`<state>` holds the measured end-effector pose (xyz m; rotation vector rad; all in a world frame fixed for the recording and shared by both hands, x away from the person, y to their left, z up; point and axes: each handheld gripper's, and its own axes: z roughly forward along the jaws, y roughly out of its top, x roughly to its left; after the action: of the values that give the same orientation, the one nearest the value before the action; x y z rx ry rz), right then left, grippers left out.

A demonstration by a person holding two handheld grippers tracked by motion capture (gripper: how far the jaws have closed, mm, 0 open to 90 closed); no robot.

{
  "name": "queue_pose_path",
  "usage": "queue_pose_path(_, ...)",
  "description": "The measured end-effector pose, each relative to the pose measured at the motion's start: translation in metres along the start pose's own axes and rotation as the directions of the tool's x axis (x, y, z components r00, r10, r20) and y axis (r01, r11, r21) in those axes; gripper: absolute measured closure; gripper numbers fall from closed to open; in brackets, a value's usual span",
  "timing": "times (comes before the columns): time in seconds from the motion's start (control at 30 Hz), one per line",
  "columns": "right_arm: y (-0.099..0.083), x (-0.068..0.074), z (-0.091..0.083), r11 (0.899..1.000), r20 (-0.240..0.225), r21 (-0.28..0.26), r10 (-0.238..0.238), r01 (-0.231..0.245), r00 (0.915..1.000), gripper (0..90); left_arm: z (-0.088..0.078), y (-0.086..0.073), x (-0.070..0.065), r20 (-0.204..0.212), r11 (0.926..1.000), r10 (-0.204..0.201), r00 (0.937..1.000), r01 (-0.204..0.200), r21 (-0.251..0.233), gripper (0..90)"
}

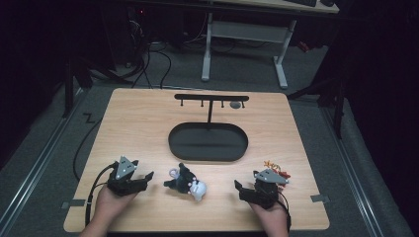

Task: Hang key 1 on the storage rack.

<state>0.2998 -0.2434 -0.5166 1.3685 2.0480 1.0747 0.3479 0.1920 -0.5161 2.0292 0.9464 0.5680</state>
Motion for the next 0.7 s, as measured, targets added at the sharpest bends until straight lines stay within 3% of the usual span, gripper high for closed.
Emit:
queue_pose_path(0.2, 0.001, -0.003, 0.0, 1.0, -0.025, 0.0, 0.01, -0.01, 0.9997, 16.1, -0.002, 0.001, 0.0, 0.017, 0.9993, 0.006, 0.9998, -0.007, 0.037, 28.5)
queue_pose_path(0.37, 0.001, -0.004, 0.001, 1.0, -0.022, 0.007, 0.01, -0.009, 0.9997, 15.9, -0.005, -0.008, 0.004, -0.012, 0.9981, 0.023, 0.9997, -0.022, 0.057, 28.4)
queue_pose_path(0.5, 0.003, -0.005, -0.001, 1.0, -0.017, 0.018, 0.009, -0.009, 0.9998, 15.9, -0.005, -0.017, 0.009, 0.003, 0.9977, -0.038, 0.9993, 0.038, 0.056, 29.6)
queue_pose_path(0.57, 0.003, -0.005, -0.002, 0.999, -0.015, 0.035, 0.007, -0.006, 0.9999, 15.7, -0.004, -0.017, 0.01, 0.021, 0.9964, -0.068, 0.9975, 0.066, 0.053, 25.7)
queue_pose_path(0.7, 0.003, -0.006, -0.003, 0.998, -0.014, 0.058, 0.0, 0.001, 0.9999, 15.1, -0.002, -0.016, 0.007, -0.008, 0.9985, -0.018, 0.9998, 0.018, 0.052, 22.7)
